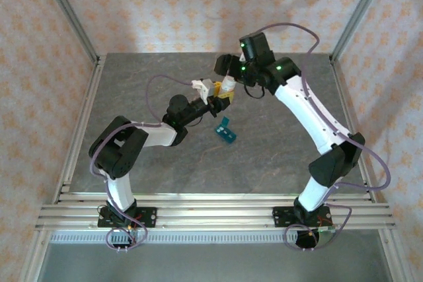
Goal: Sort the pills into containers
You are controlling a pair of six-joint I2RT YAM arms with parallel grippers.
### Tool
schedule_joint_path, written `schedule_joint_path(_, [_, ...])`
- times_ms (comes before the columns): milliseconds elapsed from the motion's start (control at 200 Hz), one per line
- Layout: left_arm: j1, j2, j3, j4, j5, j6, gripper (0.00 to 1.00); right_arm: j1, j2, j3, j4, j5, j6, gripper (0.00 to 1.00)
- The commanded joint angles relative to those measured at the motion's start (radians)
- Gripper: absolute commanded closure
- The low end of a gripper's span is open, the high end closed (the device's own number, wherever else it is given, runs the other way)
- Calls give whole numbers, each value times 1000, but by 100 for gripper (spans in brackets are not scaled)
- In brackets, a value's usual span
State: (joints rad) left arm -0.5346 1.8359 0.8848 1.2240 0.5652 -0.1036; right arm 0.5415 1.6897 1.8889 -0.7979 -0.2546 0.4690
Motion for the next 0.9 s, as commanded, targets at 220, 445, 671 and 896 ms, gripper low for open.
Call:
schedule_joint_path(220, [56,19,85,60,70,5,100,-136,41,221,-111,-131,-165,17])
schedule_joint_path(445, [109,53,186,61,108,-27,100,-220,98,318,-143,-282,-275,18])
schedule_joint_path(671, [139,116,287,61,170,-60,100,-229,141,360,-175,-404,-407,19])
schedule_joint_path(896, [148,125,305,64,188,-52,100,-230,155,367,-180,-453,-446,20])
